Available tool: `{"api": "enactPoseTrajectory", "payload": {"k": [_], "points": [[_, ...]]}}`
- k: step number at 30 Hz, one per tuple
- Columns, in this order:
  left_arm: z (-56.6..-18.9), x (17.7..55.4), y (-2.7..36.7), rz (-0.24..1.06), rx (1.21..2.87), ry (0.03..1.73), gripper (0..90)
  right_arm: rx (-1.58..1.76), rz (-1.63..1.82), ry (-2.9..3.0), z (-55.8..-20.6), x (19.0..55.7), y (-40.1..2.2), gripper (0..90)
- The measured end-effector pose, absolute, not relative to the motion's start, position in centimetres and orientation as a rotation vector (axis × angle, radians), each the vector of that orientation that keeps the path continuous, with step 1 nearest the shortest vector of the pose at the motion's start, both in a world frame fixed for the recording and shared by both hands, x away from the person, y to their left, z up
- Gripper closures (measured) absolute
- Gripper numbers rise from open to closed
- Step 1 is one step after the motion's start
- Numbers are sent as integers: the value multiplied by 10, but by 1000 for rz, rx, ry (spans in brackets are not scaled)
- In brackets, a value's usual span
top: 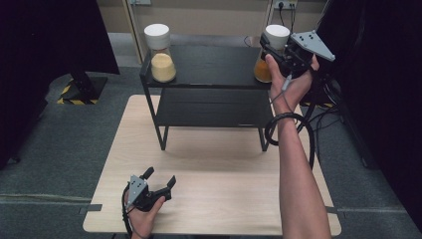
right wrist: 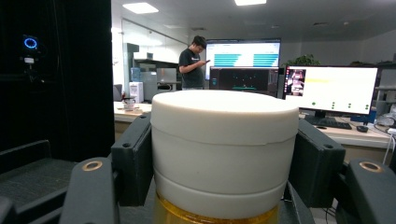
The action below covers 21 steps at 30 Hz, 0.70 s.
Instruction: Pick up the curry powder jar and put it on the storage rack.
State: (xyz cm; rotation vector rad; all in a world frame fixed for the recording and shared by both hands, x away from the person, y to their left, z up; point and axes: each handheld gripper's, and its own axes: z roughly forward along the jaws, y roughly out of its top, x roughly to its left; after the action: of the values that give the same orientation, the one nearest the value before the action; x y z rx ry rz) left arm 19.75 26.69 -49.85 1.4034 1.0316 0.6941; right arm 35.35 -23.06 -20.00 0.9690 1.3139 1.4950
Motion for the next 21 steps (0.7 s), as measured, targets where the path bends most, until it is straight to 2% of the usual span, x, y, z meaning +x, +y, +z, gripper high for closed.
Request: {"api": "enactPoseTrajectory", "payload": {"k": [12, 21], "points": [[-498, 198, 266, 699, 1412, 1025, 67, 954, 1490, 1315, -202, 354, -228, 328], [-499, 197, 266, 701, 1412, 1021, 66, 980, 1505, 1320, -199, 352, -227, 152]]}}
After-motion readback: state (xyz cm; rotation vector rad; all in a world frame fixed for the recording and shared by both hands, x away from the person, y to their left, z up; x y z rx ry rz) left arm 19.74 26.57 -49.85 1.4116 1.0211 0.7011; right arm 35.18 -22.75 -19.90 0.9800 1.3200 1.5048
